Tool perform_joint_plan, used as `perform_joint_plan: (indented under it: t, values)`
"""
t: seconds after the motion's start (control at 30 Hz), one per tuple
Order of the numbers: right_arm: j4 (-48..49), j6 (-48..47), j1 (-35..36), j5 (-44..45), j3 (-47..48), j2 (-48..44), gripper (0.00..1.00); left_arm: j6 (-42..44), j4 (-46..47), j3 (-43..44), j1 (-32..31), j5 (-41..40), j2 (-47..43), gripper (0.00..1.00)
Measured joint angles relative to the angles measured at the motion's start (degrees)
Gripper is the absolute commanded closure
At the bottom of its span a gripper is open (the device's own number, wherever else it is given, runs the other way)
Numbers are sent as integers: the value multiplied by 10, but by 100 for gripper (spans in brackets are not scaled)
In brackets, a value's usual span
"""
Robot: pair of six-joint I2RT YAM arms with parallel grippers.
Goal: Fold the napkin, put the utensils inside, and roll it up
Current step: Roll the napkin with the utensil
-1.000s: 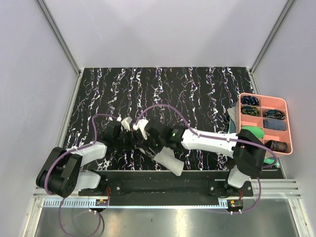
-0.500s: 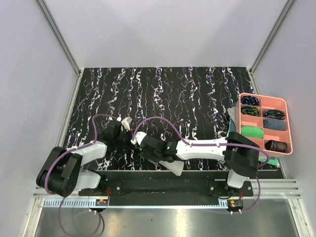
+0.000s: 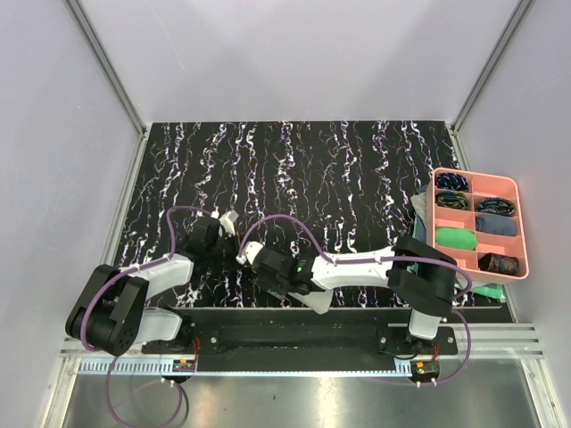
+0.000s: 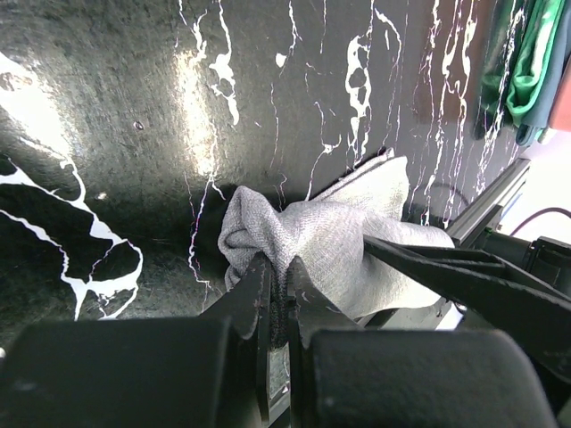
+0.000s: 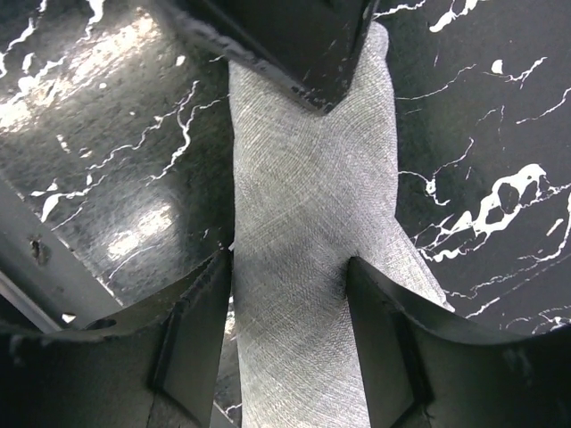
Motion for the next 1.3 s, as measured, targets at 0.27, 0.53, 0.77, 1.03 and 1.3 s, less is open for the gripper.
perform_joint_plan:
  t: [0.27, 0.53, 0.77, 1.03, 1.3]
  values:
    - [17, 10, -48, -60, -3, 7, 62, -2, -1, 7, 0, -2, -2, 52]
    - [39, 28, -120, -214, -3, 7, 66, -3, -34, 7, 18, -39, -73, 31]
    - [40, 41, -191, -392, -6, 21, 65, 4, -37, -8, 25, -70, -136, 30]
    - [28, 50, -263, -567, 13, 74, 63, 13, 6, -39, 25, -38, -139, 44]
    - [14, 57, -318, -707, 47, 149, 63, 14, 67, -47, 19, 3, -92, 47]
